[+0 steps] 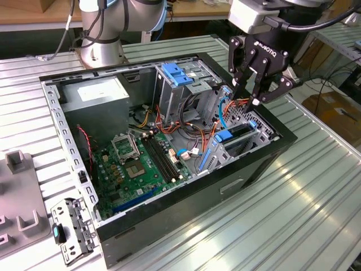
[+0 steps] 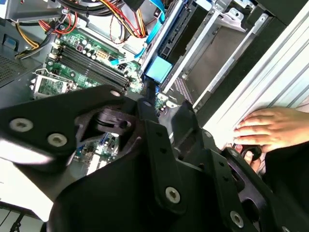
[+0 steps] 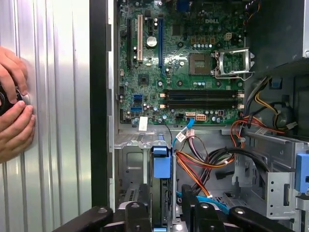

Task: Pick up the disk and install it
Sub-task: 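Insert the disk into the insertion slot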

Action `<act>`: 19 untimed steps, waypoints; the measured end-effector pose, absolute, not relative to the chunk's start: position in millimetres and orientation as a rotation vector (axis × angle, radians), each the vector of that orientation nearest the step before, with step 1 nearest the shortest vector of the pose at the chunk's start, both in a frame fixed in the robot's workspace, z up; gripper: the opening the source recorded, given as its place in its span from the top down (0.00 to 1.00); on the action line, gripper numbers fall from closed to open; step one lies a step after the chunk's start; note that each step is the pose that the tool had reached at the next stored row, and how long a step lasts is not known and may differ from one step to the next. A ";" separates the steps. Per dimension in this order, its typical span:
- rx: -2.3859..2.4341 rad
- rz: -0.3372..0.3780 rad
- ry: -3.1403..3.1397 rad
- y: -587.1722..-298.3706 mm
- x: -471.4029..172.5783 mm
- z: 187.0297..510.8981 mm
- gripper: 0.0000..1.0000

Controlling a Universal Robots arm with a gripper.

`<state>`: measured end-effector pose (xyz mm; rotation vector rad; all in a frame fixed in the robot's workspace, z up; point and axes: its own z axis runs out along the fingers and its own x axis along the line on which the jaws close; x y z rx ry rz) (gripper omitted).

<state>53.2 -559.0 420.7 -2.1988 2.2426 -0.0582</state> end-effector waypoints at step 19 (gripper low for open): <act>-2.199 -0.058 2.243 -559.7 53.2 402.4 0.82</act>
